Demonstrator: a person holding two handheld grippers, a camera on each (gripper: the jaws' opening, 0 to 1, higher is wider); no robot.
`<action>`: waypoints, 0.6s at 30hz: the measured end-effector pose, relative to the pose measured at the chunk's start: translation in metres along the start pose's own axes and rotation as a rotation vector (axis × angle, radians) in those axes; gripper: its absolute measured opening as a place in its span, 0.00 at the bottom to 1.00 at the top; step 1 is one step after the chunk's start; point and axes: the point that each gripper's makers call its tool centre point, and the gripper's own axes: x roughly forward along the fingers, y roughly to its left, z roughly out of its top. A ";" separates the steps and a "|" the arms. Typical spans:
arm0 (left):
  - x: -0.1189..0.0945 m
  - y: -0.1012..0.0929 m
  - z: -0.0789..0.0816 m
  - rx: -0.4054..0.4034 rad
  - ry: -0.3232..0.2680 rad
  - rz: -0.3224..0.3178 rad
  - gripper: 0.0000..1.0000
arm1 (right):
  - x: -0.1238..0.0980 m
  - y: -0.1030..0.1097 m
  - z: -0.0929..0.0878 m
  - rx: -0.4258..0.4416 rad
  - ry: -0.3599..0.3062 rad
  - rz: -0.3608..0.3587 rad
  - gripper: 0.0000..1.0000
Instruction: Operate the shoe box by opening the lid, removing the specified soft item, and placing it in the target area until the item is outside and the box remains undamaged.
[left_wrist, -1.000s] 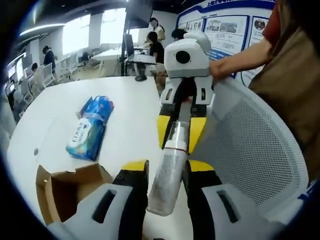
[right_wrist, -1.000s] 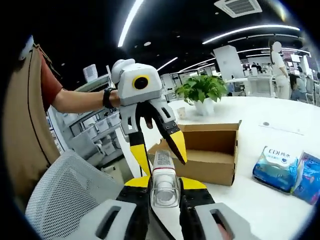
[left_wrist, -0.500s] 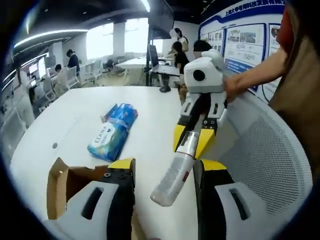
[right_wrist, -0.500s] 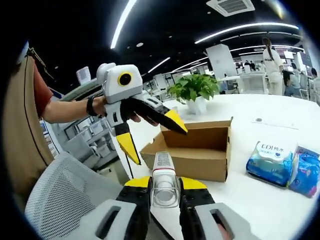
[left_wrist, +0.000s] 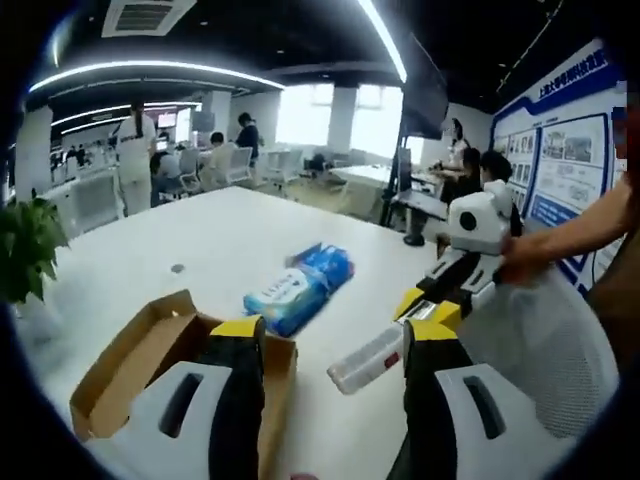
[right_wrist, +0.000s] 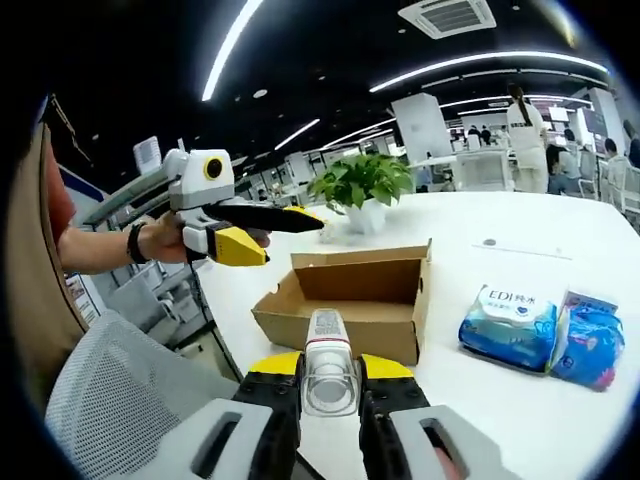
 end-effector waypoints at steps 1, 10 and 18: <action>-0.001 0.001 0.000 -0.011 -0.007 0.011 0.54 | -0.003 -0.005 0.001 -0.002 0.002 -0.010 0.16; -0.019 0.021 -0.007 -0.088 -0.044 0.187 0.59 | -0.018 -0.030 0.010 -0.002 0.000 -0.010 0.16; -0.018 0.016 -0.019 -0.110 -0.019 0.269 0.62 | -0.022 -0.053 0.011 0.039 0.002 -0.006 0.16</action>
